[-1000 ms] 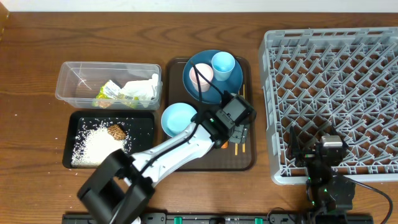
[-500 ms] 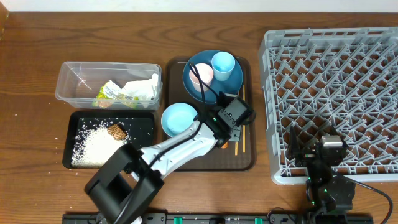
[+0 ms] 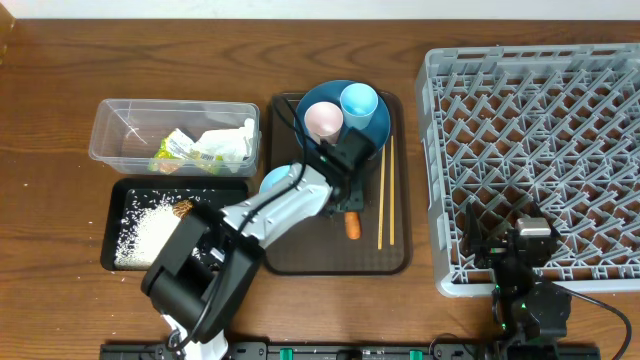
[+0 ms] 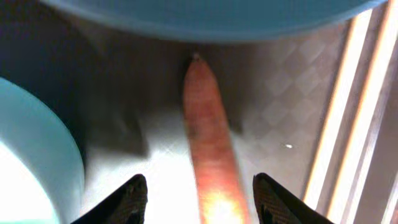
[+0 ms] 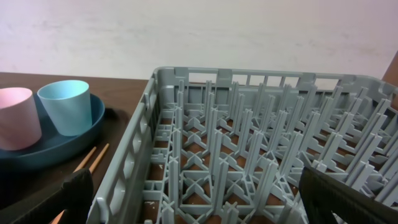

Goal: Sort waste into correct bins and load items into the dishwasher rack
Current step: 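Lower the left gripper and grasp the orange carrot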

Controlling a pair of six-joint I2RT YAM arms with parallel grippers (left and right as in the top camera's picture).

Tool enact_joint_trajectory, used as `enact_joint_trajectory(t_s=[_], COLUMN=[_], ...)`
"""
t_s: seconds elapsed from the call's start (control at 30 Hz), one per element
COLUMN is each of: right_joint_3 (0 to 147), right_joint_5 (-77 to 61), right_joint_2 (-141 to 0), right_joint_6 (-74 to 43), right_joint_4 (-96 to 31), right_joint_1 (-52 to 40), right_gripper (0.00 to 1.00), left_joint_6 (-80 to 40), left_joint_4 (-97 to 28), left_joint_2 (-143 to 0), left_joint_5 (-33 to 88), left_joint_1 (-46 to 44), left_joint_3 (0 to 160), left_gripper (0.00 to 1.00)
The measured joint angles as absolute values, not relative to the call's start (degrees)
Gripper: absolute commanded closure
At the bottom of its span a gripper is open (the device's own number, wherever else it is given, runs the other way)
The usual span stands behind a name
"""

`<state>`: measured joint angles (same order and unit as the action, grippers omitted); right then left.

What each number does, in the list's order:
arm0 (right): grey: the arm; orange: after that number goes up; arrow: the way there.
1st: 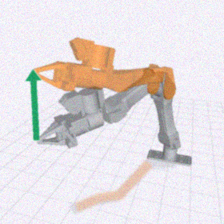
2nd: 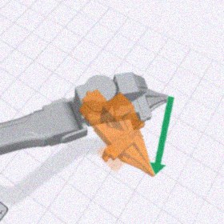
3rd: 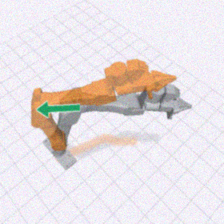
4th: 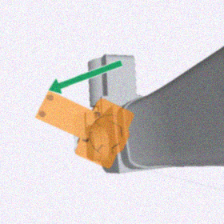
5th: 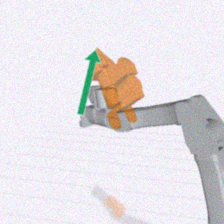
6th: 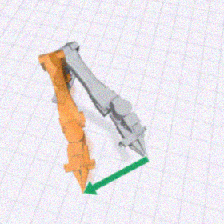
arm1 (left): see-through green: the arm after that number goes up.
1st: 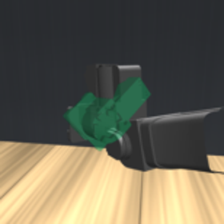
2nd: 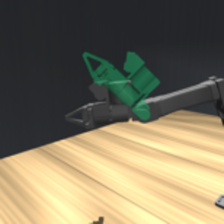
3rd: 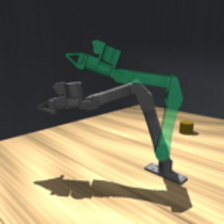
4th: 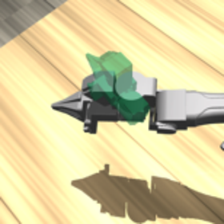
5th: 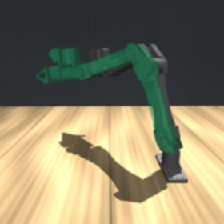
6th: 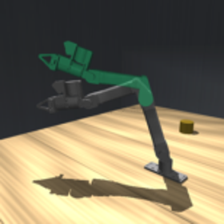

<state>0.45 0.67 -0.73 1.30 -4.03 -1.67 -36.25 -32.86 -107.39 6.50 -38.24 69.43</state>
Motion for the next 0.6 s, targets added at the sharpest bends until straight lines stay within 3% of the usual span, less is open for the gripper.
enact_joint_trajectory(t_s=[0.3,0.6], right_joint_3=[0.45,0.45], right_joint_5=[0.67,0.67], right_joint_2=[-0.73,-0.73], right_joint_6=[1.30,1.30], right_joint_4=[-4.05,-4.03], right_joint_1=[-1.67,-1.67], right_gripper=[0.01,0.01], left_joint_6=[-34.59,-34.44], left_joint_4=[-37.63,-39.18], left_joint_2=[-107.92,-109.27], left_joint_5=[8.23,11.94], left_joint_1=[-41.04,-38.37], left_joint_3=[72.79,73.65], left_gripper=[0.44,0.44])
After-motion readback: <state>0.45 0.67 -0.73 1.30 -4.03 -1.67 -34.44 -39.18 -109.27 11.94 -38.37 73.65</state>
